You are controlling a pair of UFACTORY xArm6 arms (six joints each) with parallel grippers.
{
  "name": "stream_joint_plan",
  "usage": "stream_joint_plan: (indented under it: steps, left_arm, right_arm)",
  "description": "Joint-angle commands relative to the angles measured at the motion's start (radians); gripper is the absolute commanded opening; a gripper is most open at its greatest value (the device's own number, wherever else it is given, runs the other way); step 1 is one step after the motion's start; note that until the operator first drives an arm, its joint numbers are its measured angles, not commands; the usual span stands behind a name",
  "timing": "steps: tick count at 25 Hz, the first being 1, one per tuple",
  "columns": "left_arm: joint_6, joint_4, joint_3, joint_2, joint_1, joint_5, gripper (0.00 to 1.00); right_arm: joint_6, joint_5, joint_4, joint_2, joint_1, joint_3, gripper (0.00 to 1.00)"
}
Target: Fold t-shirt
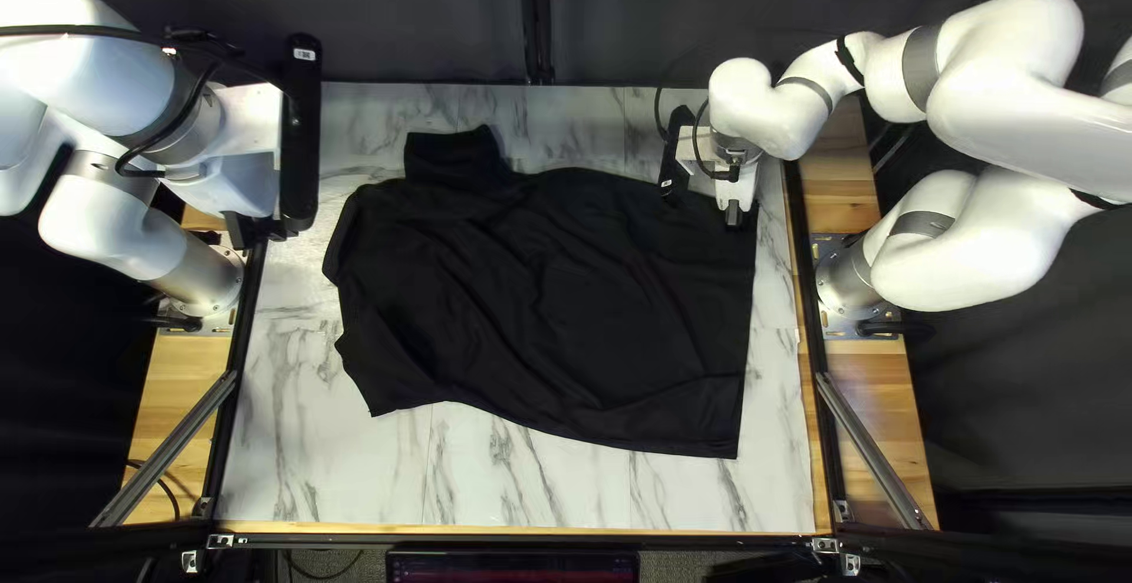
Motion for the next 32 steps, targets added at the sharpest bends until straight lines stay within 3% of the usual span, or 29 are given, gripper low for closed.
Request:
stream_joint_plan:
  steps: [1,2,3,4,5,6,7,15,23,32]
  left_arm:
    - [0.0,0.0,0.0,0.0,0.0,0.0,1.0]
    - [0.0,0.0,0.0,0.0,0.0,0.0,1.0]
    - [0.0,0.0,0.0,0.0,0.0,0.0,1.0]
    - [0.0,0.0,0.0,0.0,0.0,0.0,1.0]
    - [0.0,0.0,0.0,0.0,0.0,0.0,1.0]
    - [0.0,0.0,0.0,0.0,0.0,0.0,1.0]
    - [0.0,0.0,0.0,0.0,0.0,0.0,1.0]
    - [0.0,0.0,0.0,0.0,0.0,0.0,1.0]
    - [0.0,0.0,0.0,0.0,0.0,0.0,1.0]
    - [0.0,0.0,0.0,0.0,0.0,0.0,1.0]
  right_arm:
    - [-0.009,-0.024,0.002,0.013,-0.011,0.015,0.9]
    - [-0.011,-0.026,0.003,0.016,-0.012,0.014,0.89]
    - [-0.014,-0.029,0.005,0.022,-0.012,0.013,0.77]
    - [-0.016,-0.03,0.005,0.024,-0.013,0.012,0.74]
    - [-0.018,-0.031,0.005,0.024,-0.015,0.012,0.38]
    - [-0.021,-0.03,0.003,0.023,-0.019,0.013,0.38]
    - [-0.022,-0.03,0.002,0.022,-0.02,0.013,0.01]
    - [-0.016,-0.03,-0.006,0.01,-0.019,0.016,0.0]
    - [0.062,0.071,-0.03,-0.1,0.034,-0.011,0.0]
    - [0.0,0.108,-0.101,-0.101,-0.097,-0.059,0.0]
